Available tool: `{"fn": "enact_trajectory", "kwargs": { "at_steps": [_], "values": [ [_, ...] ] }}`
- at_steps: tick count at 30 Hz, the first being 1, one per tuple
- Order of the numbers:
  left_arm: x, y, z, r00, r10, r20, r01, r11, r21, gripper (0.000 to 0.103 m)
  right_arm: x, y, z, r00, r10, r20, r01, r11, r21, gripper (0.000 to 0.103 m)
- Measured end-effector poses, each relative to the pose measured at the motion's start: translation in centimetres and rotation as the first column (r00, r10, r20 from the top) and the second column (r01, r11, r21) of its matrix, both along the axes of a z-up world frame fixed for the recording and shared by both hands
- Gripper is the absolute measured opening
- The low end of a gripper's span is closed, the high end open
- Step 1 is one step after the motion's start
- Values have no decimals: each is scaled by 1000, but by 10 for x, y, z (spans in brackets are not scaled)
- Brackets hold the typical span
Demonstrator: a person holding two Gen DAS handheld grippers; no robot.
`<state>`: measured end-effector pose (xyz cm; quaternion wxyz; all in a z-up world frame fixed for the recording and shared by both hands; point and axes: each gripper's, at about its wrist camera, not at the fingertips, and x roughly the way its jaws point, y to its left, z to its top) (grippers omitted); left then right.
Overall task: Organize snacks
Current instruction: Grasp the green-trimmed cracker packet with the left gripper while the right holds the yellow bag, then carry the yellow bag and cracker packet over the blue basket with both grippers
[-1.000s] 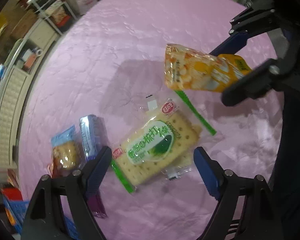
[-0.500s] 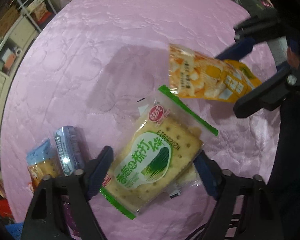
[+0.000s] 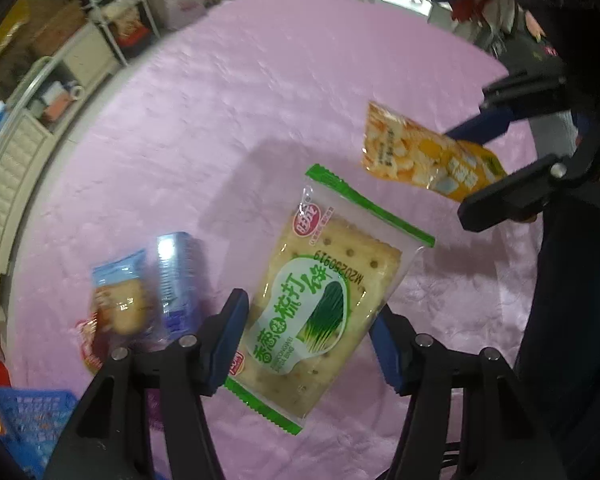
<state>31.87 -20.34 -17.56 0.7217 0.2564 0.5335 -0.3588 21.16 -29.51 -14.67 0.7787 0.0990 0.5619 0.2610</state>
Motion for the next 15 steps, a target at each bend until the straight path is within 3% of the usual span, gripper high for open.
{"fn": "enact_trajectory", "kwargs": {
  "at_steps": [7,15],
  "values": [
    [-32,26,47,994,47,94,-44,998,-36,58,-16,13,45,997,20,76,-18,1000,-25,58],
    [-49,73,107,970,127,207,-110,989,-94,58,-30,52,106,977,84,198,-74,996,-54,58]
  ]
}}
